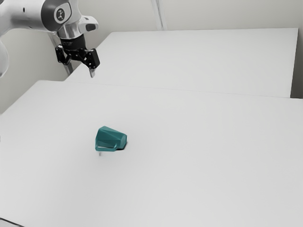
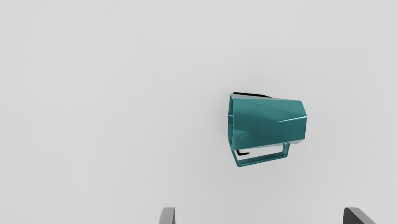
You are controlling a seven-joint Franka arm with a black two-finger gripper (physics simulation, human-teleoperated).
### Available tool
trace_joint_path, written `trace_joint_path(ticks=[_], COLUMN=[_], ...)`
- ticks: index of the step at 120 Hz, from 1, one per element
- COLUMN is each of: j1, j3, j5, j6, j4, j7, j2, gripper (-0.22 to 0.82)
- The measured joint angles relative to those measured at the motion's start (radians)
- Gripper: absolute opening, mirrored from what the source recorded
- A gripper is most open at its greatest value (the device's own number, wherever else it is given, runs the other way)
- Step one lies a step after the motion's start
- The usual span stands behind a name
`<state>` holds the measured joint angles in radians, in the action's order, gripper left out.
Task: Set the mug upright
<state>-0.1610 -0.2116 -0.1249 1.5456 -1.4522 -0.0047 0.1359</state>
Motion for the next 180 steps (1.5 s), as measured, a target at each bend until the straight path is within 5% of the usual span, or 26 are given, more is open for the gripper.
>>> trace_joint_path(ticks=[29, 74, 107, 140, 180], j1=[-0.006, -0.005, 0.004, 0.078, 0.174], j3=[-0.01, -0.321, -0.439, -0.473, -0.481], j5=[0.018, 0.444, 0.743, 0.914, 1.041], j6=[0.003, 0.072, 0.129, 0.141, -0.058], j4=[-0.002, -0.123, -0.275, -0.362, -0.314], j7=[-0.003, 0.012, 0.067, 0.241, 0.478], j2=[-0.037, -0.03, 0.041, 0.164, 0.343], gripper=[0.59, 0.59, 0.59, 0.59, 0.59])
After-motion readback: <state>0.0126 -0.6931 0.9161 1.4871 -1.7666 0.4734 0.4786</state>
